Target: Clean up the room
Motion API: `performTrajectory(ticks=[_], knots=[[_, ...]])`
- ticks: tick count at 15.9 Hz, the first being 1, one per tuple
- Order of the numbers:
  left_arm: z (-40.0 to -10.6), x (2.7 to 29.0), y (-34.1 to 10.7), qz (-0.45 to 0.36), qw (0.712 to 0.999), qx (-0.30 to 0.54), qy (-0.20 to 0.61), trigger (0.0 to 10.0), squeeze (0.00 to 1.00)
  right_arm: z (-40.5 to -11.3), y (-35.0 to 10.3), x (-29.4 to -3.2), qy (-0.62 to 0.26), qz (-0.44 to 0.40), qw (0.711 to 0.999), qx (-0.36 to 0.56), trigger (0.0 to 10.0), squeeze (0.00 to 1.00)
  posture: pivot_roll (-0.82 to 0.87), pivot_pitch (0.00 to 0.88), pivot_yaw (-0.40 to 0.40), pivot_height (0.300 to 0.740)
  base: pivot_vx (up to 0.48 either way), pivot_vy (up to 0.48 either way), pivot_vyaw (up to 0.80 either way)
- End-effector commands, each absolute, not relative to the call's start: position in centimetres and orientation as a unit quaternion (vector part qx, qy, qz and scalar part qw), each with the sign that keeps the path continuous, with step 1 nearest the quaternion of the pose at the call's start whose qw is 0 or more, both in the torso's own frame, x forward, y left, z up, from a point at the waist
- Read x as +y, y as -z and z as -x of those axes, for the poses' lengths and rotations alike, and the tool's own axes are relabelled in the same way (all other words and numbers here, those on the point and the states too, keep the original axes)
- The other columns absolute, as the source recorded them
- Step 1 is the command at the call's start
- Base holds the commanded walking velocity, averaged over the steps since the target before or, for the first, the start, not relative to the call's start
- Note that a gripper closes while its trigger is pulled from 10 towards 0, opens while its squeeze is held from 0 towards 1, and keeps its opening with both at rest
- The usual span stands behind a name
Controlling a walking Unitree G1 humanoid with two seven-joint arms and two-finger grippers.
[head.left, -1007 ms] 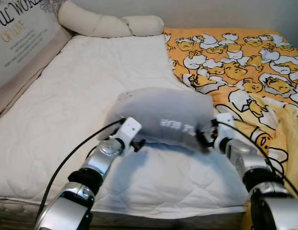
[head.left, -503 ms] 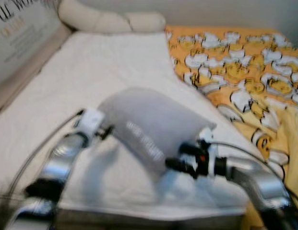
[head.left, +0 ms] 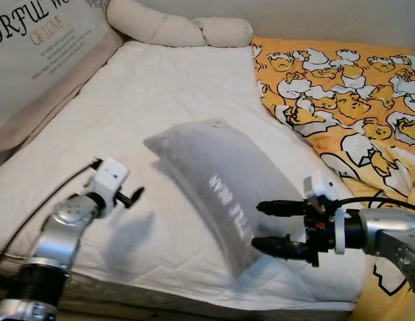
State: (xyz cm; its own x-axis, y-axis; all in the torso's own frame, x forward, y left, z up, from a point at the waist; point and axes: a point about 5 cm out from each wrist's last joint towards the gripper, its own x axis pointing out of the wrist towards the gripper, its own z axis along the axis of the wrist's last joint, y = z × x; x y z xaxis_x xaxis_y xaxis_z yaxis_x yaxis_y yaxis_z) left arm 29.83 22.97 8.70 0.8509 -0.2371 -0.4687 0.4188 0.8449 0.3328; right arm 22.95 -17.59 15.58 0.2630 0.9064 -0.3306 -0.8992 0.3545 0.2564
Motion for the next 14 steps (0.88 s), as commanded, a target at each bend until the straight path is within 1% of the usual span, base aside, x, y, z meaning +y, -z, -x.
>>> performTrajectory(ticks=[1, 2, 3, 4, 6, 7, 8, 9, 11, 12, 14], knots=[[-29.8, 22.3, -8.8, -0.216, 0.935, 0.214, 0.184, 10.0, 0.00, -24.1, -15.9, -18.3, -0.534, 0.005, 0.821, 0.202, 10.0, 0.00, -0.11, 0.000, 0.007, 0.740, 0.000, 0.000, 0.00], [-29.8, 21.8, -8.4, -0.212, 0.931, 0.230, 0.191, 10.0, 0.00, -26.5, -15.2, -18.7, -0.464, 0.013, 0.865, 0.191, 10.0, 0.00, -0.11, 0.000, 0.011, 0.740, 0.000, 0.000, 0.00], [-29.6, 20.8, -8.2, -0.209, 0.926, 0.238, 0.205, 10.0, 0.00, -29.3, -13.7, -19.2, -0.370, 0.032, 0.909, 0.191, 10.0, 0.00, -0.12, 0.000, 0.017, 0.740, 0.000, 0.000, 0.00], [-29.7, 20.2, -8.0, -0.208, 0.924, 0.242, 0.210, 10.0, 0.00, -30.6, -13.0, -19.4, -0.329, 0.041, 0.925, 0.187, 10.0, 0.00, -0.11, 0.000, 0.016, 0.740, 0.000, 0.000, 0.00], [-29.8, 19.3, -7.5, -0.214, 0.920, 0.251, 0.214, 10.0, 0.00, -32.7, -11.7, -19.5, -0.253, 0.032, 0.949, 0.186, 10.0, 0.00, -0.11, 0.000, 0.016, 0.740, 0.000, 0.000, 0.00], [-30.3, 18.7, -7.3, -0.217, 0.920, 0.256, 0.202, 10.0, 0.00, -33.8, -10.9, -19.8, -0.208, 0.052, 0.958, 0.189, 10.0, 0.00, -0.10, 0.000, 0.013, 0.740, 0.000, 0.000, 0.00], [-30.9, 17.7, -6.6, -0.222, 0.917, 0.271, 0.193, 10.0, 0.00, -34.9, -9.9, -20.4, -0.132, 0.086, 0.968, 0.194, 10.0, 0.00, -0.10, 0.000, 0.016, 0.740, 0.000, 0.000, 0.00], [-31.1, 17.4, -6.4, -0.227, 0.915, 0.274, 0.190, 10.0, 0.00, -35.1, -9.6, -20.5, -0.115, 0.098, 0.969, 0.196, 10.0, 0.00, -0.10, 0.000, 0.020, 0.740, 0.000, 0.000, 0.00], [-31.8, 16.5, -6.5, -0.237, 0.916, 0.273, 0.175, 10.0, 0.00, -35.3, -8.3, -21.3, -0.055, 0.161, 0.964, 0.203, 10.0, 0.00, -0.11, 0.000, 0.030, 0.740, 0.000, 0.000, 0.00], [-32.1, 16.0, -6.7, -0.234, 0.918, 0.268, 0.176, 10.0, 0.00, -35.0, -7.7, -21.6, -0.046, 0.170, 0.962, 0.211, 10.0, 0.00, -0.11, 0.000, 0.032, 0.740, 0.000, 0.000, 0.00], [-32.4, 15.2, -6.7, -0.239, 0.915, 0.263, 0.190, 10.0, 0.00, -34.4, -6.4, -21.2, -0.072, 0.174, 0.955, 0.229, 10.0, 0.00, -0.11, 0.000, 0.034, 0.740, 0.000, 0.000, 0.00]])
